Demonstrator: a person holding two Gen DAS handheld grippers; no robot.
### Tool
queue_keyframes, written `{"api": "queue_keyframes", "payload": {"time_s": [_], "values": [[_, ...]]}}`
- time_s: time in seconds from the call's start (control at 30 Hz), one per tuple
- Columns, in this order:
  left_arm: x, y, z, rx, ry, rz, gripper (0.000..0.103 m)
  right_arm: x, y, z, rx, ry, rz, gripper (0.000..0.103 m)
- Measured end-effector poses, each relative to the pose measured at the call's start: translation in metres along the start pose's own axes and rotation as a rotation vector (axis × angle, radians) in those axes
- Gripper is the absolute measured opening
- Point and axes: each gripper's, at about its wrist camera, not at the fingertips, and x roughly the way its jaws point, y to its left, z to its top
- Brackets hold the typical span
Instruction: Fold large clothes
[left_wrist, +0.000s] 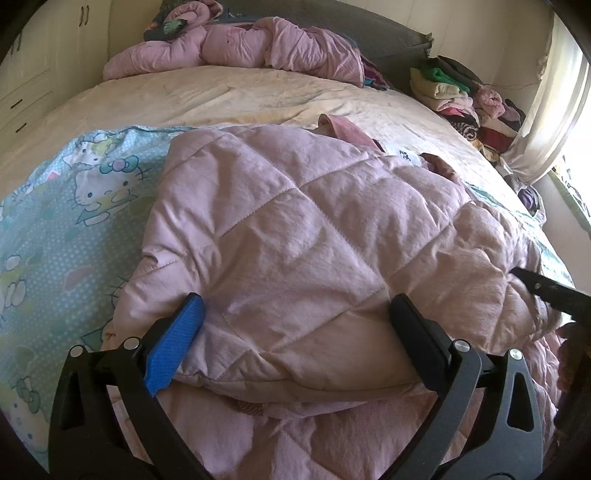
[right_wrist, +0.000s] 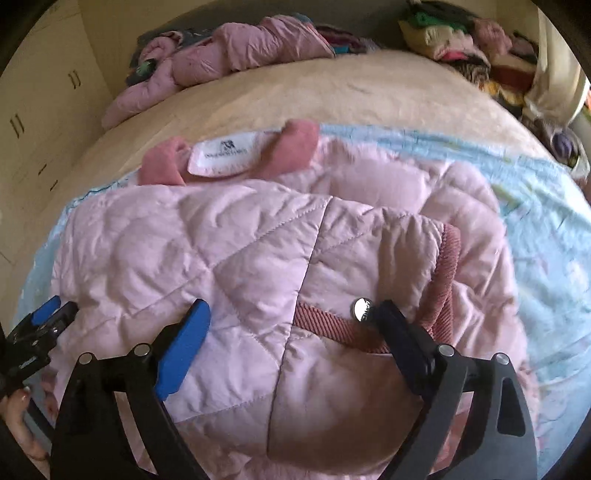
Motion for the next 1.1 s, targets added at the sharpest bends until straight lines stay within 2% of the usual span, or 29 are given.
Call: {"api": "queue_keyframes", "payload": {"time_s": [0.17,0.33,0.5,0.73,1.1], "values": [[0.0,0.0,0.0,0.003,-0.001,0.001,0.094,0.011,0.006,-0.005,-0.014,-0.013,-0.042,0.093],[-0.009,-0.002,0.003,0.027,-0.014,-0.001,0.094,0.003,0.005,-0.004,-0.005,-0.014,-0.021,0.092],[-0.02,-0.002,0.007,0.039,-0.005,0.001,0.094,-0.027,-0.004,-0.009,0.053,-0.049,0.034,0.092],[-0.031,-0.008,0.005,0.064,-0.004,0.014,0.094,-0.063,-0.015,-0.019,0.108,-0.082,0.06,0.092],[-0.062,-0.019,0.002,0.068,-0.032,0.027,0.094,-0.108,-0.018,-0.035,0.121,-0.128,0.116,0.092]]}}
